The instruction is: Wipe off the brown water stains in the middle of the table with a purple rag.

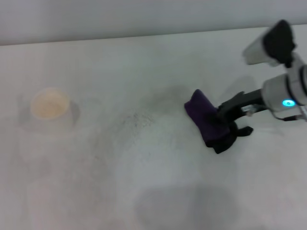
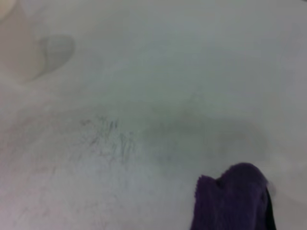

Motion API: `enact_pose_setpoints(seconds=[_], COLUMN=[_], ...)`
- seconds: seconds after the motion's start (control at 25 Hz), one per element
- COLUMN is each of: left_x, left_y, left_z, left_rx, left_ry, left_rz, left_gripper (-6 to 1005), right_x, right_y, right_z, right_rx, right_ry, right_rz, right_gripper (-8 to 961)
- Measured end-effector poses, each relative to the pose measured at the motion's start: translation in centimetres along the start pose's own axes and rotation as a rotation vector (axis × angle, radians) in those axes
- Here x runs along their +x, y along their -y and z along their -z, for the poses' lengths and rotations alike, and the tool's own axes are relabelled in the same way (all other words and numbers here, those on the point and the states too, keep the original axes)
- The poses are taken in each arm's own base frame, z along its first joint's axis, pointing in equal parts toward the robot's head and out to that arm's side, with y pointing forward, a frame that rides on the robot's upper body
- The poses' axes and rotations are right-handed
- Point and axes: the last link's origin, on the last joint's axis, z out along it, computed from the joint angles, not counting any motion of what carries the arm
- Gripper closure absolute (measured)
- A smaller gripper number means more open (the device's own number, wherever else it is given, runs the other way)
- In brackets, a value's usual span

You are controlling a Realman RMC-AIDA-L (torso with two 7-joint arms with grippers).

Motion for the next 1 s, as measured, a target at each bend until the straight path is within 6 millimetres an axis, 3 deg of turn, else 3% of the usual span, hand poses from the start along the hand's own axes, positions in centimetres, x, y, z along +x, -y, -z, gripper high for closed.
enact_pose_setpoints(seconds=[0.16, 0.32, 0.56, 0.68, 0.8, 0.88, 1.0], left_x=[0.1, 0.1, 0.1, 0.1, 0.1, 0.1, 0.3], left_y=[0.0, -0.1, -0.2, -0.1, 0.0, 0.0, 0.1], left_z=[-0.1, -0.2, -0.3, -0.2, -0.1, -0.1, -0.3], left_rx=[-0.001, -0.003, -0.005, -0.003, -0.002, -0.001, -0.004], left_ry=[-0.002, -0.004, -0.005, -0.004, -0.003, -0.003, -0.007], left_rz=[-0.002, -0.003, -0.002, -0.003, -0.003, -0.005, -0.012], left_gripper=[123, 123, 122, 122, 122, 122, 123], right_x=[1.4, 1.9, 0.7, -0.7, -1.1, -0.9, 0.8], right_y=[0.2, -0.1, 0.5, 0.7, 1.1, 1.9, 2.9], right_z=[1.2, 1.2, 2.5, 4.4, 5.3, 5.9, 5.9], right_rx=[-0.003, -0.013, -0.008, -0.044, -0.034, 0.005, 0.133], right_ry=[0.02, 0.022, 0.17, 0.479, 0.635, 0.784, 0.983], right_rz=[-0.011, 0.008, 0.027, 0.063, 0.045, 0.004, -0.027], right_gripper=[779, 771, 675, 565, 455, 222, 184])
